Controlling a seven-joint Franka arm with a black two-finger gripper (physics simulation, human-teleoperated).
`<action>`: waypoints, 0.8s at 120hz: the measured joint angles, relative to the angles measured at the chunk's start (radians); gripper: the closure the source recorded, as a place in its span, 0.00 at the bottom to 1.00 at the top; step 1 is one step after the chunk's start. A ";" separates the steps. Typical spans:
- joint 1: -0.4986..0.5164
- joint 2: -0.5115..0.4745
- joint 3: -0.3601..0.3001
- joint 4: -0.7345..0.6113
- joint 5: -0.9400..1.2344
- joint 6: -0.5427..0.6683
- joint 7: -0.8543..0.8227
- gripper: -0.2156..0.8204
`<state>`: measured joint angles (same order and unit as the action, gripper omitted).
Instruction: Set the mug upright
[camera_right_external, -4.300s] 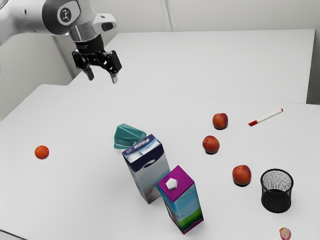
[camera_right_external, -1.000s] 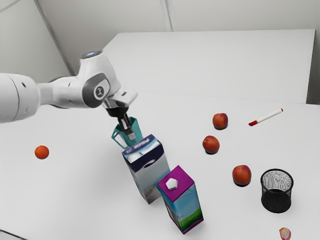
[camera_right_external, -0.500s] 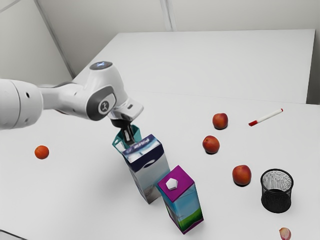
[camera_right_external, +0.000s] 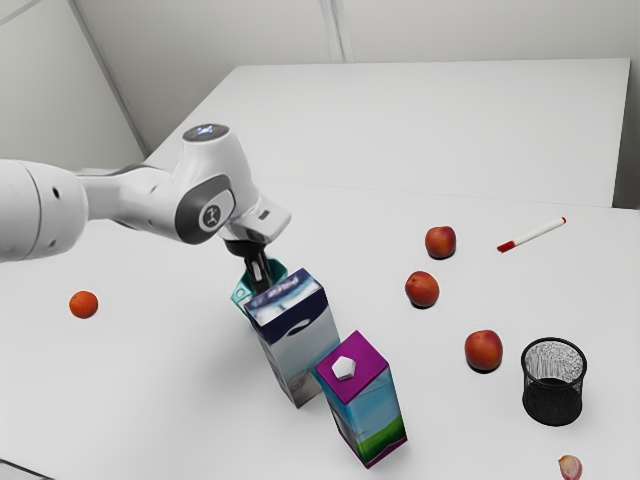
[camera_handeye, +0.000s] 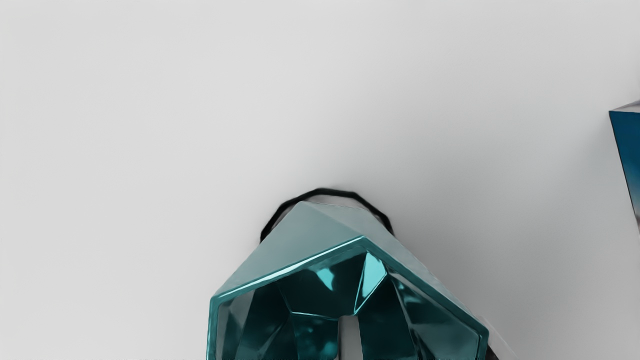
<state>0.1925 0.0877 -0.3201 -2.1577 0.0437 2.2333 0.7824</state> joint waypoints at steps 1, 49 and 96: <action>0.000 -0.002 -0.001 0.000 0.000 0.000 0.000 0.66; -0.004 -0.146 -0.029 0.042 -0.007 -0.095 -0.076 0.36; -0.063 -0.128 0.062 0.398 -0.022 -0.413 -0.441 0.23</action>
<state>0.1297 -0.0406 -0.2585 -1.7594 0.0221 1.8203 0.3418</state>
